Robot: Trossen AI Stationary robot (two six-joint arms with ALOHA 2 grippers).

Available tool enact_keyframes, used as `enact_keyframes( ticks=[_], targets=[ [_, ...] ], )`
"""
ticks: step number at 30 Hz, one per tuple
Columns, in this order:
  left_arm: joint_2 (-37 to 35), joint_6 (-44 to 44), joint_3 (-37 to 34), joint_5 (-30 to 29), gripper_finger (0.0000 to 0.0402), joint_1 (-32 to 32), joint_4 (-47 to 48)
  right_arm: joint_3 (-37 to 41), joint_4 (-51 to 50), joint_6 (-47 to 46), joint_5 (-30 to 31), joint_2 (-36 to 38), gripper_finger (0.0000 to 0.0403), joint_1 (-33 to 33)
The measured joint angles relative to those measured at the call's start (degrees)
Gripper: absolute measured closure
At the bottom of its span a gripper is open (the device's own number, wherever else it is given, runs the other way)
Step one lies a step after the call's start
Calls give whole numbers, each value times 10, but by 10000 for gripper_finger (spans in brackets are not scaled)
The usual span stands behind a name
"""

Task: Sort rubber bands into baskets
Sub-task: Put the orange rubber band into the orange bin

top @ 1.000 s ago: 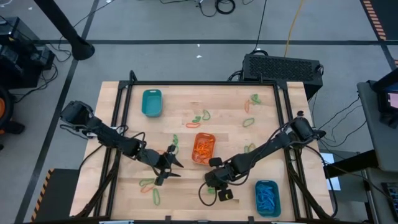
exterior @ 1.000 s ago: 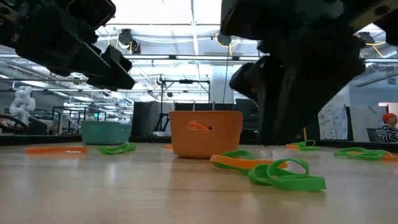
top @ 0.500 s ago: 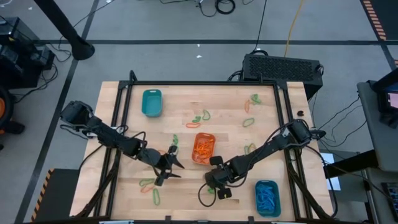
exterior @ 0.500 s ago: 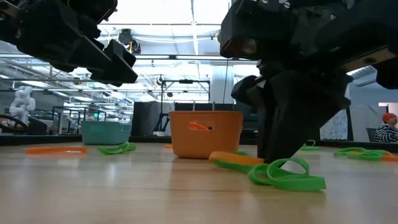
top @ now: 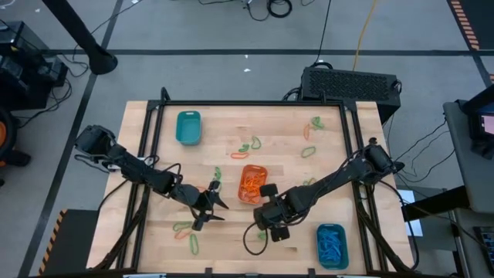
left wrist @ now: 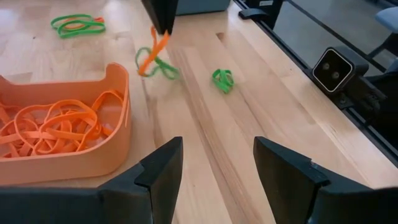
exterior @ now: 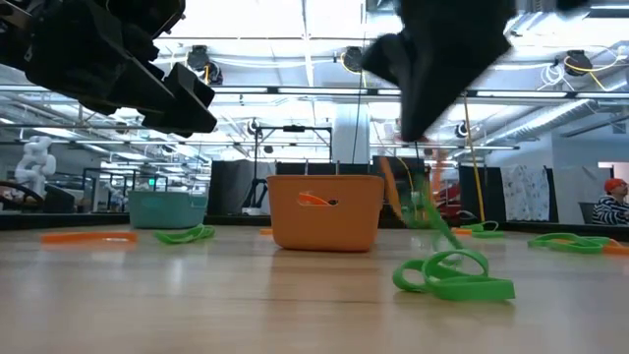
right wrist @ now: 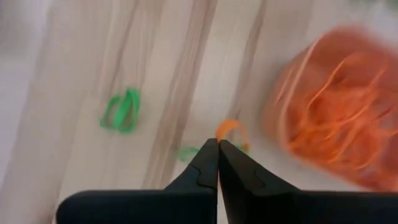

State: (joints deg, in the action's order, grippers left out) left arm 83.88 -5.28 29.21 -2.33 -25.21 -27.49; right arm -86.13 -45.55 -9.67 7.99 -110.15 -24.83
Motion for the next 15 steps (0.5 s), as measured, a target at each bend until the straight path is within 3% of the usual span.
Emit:
enact_keyframes(
  ticks=[9,15],
  targets=[
    [0,-4,0,0,198,0,2,-85,10,30,29,0,402,17],
    [0,-4,0,0,198,0,2,-93,-8,-1,68,0,403,37]
  ],
)
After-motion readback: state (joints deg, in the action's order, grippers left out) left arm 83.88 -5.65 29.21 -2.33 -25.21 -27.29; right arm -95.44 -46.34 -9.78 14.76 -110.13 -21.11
